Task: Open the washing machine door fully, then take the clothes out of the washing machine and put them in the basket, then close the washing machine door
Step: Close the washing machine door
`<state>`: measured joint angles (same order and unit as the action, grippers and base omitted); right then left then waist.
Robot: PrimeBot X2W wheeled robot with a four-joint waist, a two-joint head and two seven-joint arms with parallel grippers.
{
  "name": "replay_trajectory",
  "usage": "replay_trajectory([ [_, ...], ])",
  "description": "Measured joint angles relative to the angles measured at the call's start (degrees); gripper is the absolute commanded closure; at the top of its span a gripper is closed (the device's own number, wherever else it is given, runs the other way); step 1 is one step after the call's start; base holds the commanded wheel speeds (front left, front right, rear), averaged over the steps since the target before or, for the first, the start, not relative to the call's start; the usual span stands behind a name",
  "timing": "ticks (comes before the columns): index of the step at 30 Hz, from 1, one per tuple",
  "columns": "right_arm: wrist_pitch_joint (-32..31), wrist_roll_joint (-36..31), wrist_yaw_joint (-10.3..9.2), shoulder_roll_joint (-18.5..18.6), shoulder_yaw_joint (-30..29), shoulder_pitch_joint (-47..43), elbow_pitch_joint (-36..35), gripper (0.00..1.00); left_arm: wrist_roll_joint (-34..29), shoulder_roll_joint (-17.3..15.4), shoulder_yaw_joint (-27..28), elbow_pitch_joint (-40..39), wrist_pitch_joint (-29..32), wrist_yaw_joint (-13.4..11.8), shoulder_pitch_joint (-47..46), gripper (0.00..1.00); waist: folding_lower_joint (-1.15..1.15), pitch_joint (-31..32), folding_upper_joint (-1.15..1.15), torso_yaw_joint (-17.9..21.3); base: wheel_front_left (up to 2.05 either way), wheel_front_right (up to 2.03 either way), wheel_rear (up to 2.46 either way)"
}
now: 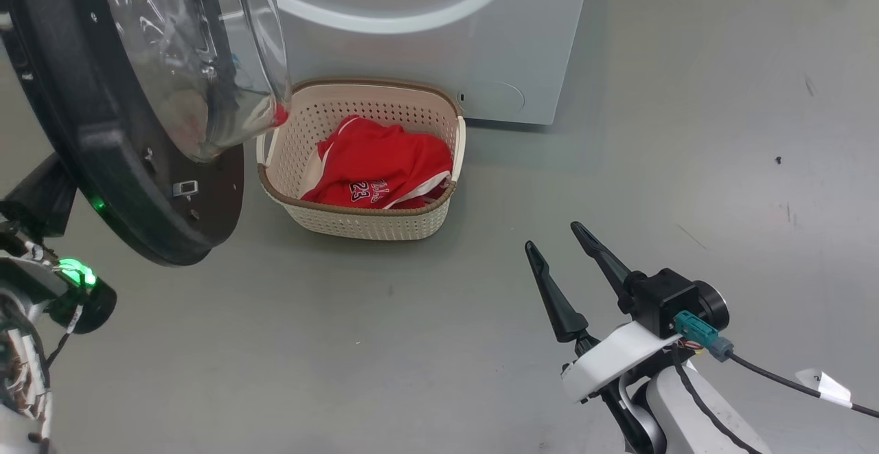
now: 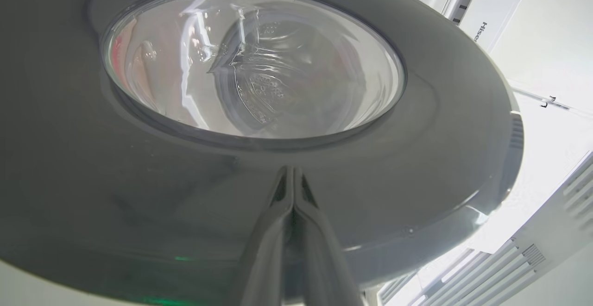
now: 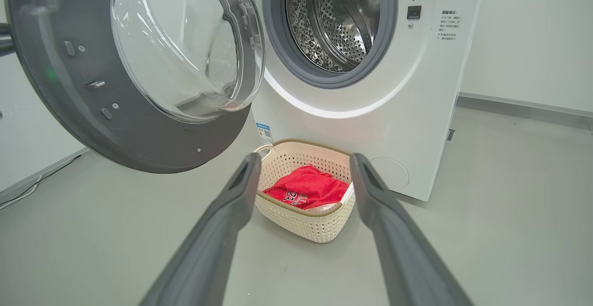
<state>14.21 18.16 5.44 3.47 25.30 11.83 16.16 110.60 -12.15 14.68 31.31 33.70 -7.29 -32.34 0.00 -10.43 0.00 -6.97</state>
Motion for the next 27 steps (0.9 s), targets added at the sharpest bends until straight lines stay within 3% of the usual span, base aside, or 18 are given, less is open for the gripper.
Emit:
replay_trajectory([
  [13,0.00,0.41,-0.05,-0.01,0.76,0.00,-0.34,0.00,3.59,4.20,-0.21,-0.89,-0.07,0.00,-1.00,1.00,0.00,-0.35,0.00,1.60,0.00,0.00,0.00],
  [27,0.00,0.49,-0.52,-0.02,1.43,0.05,-0.68,0.00,4.97,7.25,-3.48,-2.89,-0.38,0.00,-1.12,1.00,0.00,-2.02,0.00,6.17,0.00,0.00,0.00],
])
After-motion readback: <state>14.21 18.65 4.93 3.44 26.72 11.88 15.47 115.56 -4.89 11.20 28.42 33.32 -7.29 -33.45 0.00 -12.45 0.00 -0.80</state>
